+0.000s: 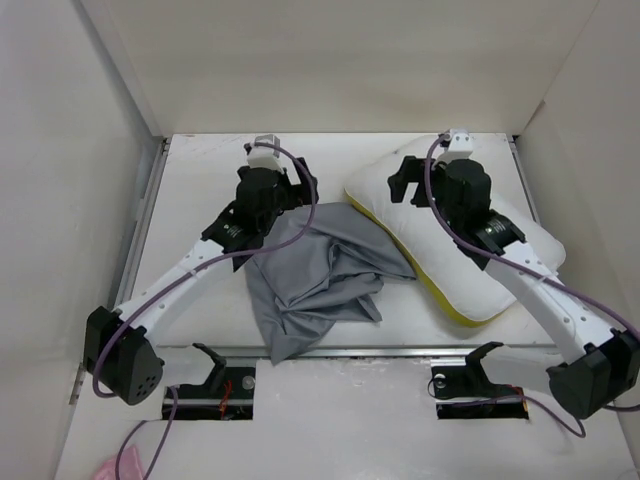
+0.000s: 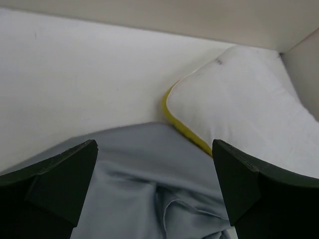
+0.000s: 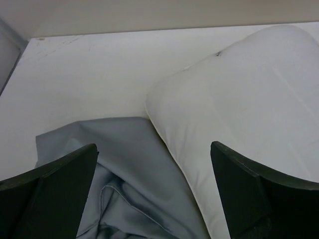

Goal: Put the pillow into the pillowcase

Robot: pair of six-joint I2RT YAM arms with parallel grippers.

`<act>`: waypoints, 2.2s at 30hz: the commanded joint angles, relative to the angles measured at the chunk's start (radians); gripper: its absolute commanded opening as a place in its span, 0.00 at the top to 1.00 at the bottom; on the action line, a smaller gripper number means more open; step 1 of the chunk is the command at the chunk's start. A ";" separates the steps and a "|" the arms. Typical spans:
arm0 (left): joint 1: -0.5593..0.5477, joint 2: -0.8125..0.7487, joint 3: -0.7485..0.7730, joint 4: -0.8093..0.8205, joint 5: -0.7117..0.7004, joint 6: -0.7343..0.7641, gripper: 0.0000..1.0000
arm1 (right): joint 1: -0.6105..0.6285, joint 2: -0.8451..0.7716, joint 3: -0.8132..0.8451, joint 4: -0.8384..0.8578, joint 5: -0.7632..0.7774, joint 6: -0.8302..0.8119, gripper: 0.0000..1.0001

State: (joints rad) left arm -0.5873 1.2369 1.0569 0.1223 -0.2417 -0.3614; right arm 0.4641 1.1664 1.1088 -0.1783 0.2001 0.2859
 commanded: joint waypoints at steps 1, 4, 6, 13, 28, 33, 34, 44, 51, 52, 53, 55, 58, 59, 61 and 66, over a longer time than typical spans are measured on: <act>0.009 0.044 -0.035 -0.183 -0.073 -0.115 0.00 | -0.005 0.022 0.019 -0.038 -0.022 0.024 0.00; 0.009 0.044 -0.147 -0.225 -0.094 -0.204 0.00 | -0.005 0.059 -0.015 -0.012 -0.059 -0.040 0.00; 0.009 0.058 -0.201 -0.237 -0.113 -0.244 0.00 | -0.005 0.079 -0.026 -0.012 -0.138 -0.071 0.00; 0.037 0.148 -0.256 -0.211 -0.028 -0.310 0.12 | 0.070 0.147 -0.044 -0.121 0.016 -0.103 0.03; 0.057 0.228 -0.181 -0.277 -0.034 -0.310 1.00 | 0.162 0.342 -0.075 -0.191 0.010 -0.108 0.04; 0.066 0.063 -0.201 -0.375 -0.178 -0.378 1.00 | 0.188 0.254 -0.161 -0.228 0.045 -0.018 0.05; 0.081 0.044 -0.228 -0.386 -0.215 -0.398 1.00 | 0.188 0.254 -0.179 -0.228 0.021 -0.005 0.05; 0.236 0.056 -0.251 -0.409 -0.280 -0.401 1.00 | 0.188 0.397 -0.150 -0.208 0.054 0.021 0.05; 0.352 0.116 -0.155 -0.308 -0.329 -0.360 1.00 | 0.188 0.535 0.005 -0.141 0.177 -0.019 0.14; 0.362 0.116 -0.141 -0.299 -0.318 -0.341 1.00 | 0.188 0.548 0.041 -0.121 0.199 -0.019 0.17; 0.362 0.116 -0.129 -0.299 -0.271 -0.288 1.00 | 0.173 0.573 0.055 -0.107 0.199 -0.028 0.20; 0.362 0.116 -0.118 -0.290 -0.213 -0.255 0.92 | 0.138 0.595 0.101 -0.083 0.147 -0.044 0.49; 0.350 0.063 -0.152 -0.318 -0.116 -0.254 0.55 | 0.119 0.615 0.143 -0.082 0.078 -0.062 0.71; 0.340 0.044 -0.170 -0.331 -0.094 -0.269 0.52 | 0.119 0.615 0.152 -0.082 0.067 -0.062 0.73; 0.293 -0.019 -0.202 -0.367 -0.044 -0.289 0.39 | 0.119 0.590 0.152 -0.082 0.042 -0.071 0.81; 0.193 -0.141 -0.334 -0.472 0.054 -0.373 0.27 | 0.119 0.538 0.131 -0.125 -0.001 -0.089 0.97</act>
State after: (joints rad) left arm -0.3515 1.1561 0.7761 -0.2676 -0.2768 -0.6884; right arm 0.5770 1.7676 1.2221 -0.3077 0.2394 0.2188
